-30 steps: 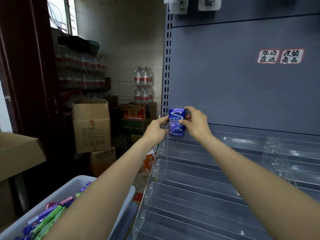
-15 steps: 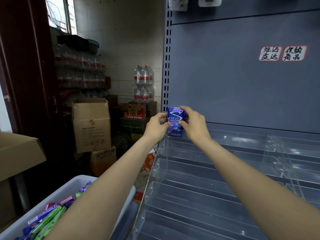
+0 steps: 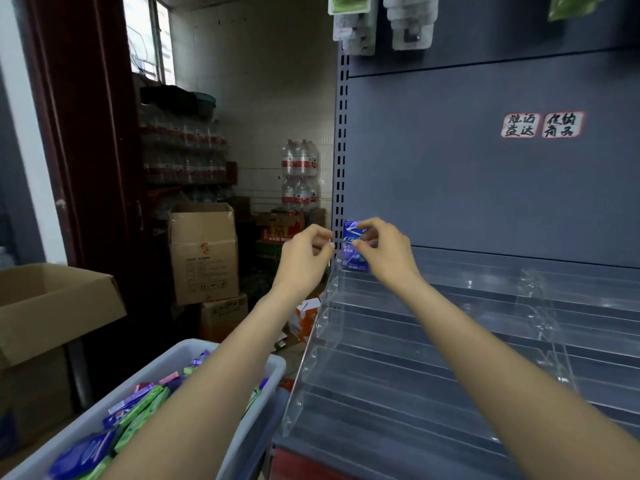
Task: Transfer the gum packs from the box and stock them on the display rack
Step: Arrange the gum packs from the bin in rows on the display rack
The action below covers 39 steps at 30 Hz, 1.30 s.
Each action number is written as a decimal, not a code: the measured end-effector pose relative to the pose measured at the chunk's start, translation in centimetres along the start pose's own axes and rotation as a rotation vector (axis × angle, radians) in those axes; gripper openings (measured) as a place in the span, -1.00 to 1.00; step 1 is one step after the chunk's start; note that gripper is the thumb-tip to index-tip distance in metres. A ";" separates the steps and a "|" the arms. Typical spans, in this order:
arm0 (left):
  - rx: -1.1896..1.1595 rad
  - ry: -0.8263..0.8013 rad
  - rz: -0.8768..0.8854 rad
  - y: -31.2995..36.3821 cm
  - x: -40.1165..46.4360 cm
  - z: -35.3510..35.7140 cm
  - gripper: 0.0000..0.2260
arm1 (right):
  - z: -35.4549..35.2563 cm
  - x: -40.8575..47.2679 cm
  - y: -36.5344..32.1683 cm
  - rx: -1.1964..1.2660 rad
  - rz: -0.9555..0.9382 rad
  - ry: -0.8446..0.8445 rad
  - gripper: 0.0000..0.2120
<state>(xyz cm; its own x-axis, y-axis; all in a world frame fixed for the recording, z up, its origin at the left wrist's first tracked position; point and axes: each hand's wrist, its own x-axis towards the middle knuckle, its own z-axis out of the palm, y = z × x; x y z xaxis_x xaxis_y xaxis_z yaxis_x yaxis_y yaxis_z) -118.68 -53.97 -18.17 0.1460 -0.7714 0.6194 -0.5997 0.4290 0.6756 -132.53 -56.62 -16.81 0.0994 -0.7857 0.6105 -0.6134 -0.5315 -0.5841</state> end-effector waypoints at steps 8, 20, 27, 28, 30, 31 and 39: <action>0.103 0.079 -0.061 -3.5 -9.4 -10.5 -0.92 | 5.3 -8.1 -5.9 0.249 -0.001 -0.225 -0.87; 0.355 -0.095 -0.427 -19.1 -13.0 -15.8 -0.81 | 23.4 -11.2 -6.5 0.015 0.109 -0.533 -0.75; 0.457 -0.392 -0.448 -26.3 -11.1 -14.6 -0.72 | 30.4 -9.3 -3.6 -0.239 0.041 -0.715 -0.51; 0.474 -0.441 -0.432 -26.8 -10.8 -14.6 -0.72 | 30.9 -9.1 -3.3 -0.250 0.052 -0.739 -0.51; 0.496 -0.511 -0.386 -27.6 -10.4 -14.5 -0.73 | 31.6 -8.8 -2.7 -0.271 0.056 -0.776 -0.52; 0.496 -0.535 -0.373 -27.8 -10.1 -14.4 -0.74 | 31.9 -8.7 -2.5 -0.279 0.051 -0.782 -0.52; 0.650 -0.534 -0.477 -28.9 -8.6 -12.2 -0.72 | 31.4 -8.2 -1.8 -0.269 0.057 -0.799 -0.51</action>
<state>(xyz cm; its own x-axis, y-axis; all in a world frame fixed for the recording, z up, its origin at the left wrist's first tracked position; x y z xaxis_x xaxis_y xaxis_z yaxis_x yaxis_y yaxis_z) -92.98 -54.03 -38.10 0.2060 -0.9779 -0.0346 -0.9116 -0.2047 0.3566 -107.68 -59.15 -37.57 0.5251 -0.8503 -0.0370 -0.7897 -0.4706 -0.3936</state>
